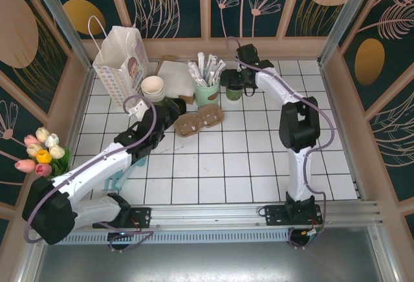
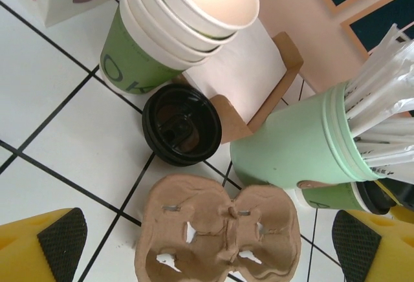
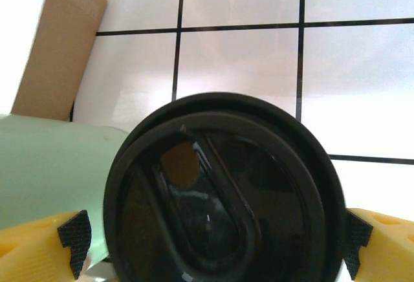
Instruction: Pack the takeout coffee
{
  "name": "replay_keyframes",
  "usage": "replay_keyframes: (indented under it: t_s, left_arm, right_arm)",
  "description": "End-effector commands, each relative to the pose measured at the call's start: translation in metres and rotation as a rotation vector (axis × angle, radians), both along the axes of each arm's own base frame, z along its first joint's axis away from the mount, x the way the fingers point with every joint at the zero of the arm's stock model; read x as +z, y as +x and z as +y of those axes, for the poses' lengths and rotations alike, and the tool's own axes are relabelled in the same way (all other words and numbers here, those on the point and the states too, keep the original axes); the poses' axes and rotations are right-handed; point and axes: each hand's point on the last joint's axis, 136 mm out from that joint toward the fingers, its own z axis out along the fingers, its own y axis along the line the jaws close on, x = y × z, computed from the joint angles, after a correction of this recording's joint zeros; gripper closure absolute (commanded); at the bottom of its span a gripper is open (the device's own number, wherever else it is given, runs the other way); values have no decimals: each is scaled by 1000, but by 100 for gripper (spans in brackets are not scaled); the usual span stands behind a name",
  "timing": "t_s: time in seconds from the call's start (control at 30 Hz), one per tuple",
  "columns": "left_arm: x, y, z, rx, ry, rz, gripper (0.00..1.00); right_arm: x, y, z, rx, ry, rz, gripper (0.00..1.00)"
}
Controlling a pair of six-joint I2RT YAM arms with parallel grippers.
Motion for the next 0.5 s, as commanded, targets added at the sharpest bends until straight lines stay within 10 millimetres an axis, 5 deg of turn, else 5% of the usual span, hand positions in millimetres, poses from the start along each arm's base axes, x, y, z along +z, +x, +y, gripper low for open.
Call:
replay_keyframes:
  t_s: [0.0, 0.23, 0.47]
  left_arm:
    - [19, 3, 12, 24, 34, -52, 1]
    - [60, 19, 23, -2, 32, -89, 1]
    - [132, 45, 62, 33, 98, -101, 1]
  right_arm:
    - [42, -5, -4, -1, 18, -92, 1]
    - [88, -25, -29, -90, 17, -209, 1]
    - [145, -75, -79, -264, 31, -446, 1]
